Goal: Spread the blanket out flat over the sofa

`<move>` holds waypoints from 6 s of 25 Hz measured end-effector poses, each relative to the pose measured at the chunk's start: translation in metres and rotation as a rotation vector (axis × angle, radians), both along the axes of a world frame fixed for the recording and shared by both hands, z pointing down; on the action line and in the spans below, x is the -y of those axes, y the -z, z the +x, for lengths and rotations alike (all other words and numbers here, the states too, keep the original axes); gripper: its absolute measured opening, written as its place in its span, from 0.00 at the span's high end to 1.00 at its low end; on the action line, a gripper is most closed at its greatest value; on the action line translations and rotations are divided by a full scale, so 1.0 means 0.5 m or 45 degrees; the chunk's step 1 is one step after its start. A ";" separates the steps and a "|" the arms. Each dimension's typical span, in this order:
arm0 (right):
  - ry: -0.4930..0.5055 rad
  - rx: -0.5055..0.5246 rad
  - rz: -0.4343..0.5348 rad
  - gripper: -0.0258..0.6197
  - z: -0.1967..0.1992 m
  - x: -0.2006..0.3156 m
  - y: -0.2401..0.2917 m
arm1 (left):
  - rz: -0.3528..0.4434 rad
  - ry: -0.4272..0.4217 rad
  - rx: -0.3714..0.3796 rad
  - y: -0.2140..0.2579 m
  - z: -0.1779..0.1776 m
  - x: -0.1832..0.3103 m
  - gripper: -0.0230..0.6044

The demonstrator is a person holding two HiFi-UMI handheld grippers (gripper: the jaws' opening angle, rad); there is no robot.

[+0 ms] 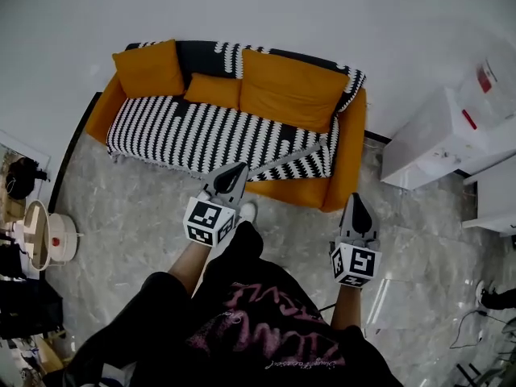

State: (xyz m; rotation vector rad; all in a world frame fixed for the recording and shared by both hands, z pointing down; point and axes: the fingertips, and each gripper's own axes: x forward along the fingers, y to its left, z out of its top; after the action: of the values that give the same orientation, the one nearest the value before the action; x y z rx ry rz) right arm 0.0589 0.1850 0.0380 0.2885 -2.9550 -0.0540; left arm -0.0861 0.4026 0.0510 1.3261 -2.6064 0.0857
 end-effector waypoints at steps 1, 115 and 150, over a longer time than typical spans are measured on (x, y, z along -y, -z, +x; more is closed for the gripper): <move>-0.008 -0.006 -0.011 0.93 -0.014 0.006 -0.005 | 0.010 -0.001 -0.006 -0.002 -0.015 0.006 0.95; -0.397 -0.428 -0.557 0.93 -0.268 0.459 -0.635 | -0.974 -1.274 -0.209 -0.932 -0.289 0.830 0.74; -0.536 -0.433 -0.626 0.93 -0.149 0.467 -0.705 | -1.308 -1.518 -0.090 -1.109 -0.278 0.841 0.92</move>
State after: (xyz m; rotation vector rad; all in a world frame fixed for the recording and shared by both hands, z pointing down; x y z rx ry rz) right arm -0.0154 -0.0483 0.3905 0.7292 -2.4120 0.6002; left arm -0.2253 -0.0181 0.6054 1.9787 -0.9739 1.2586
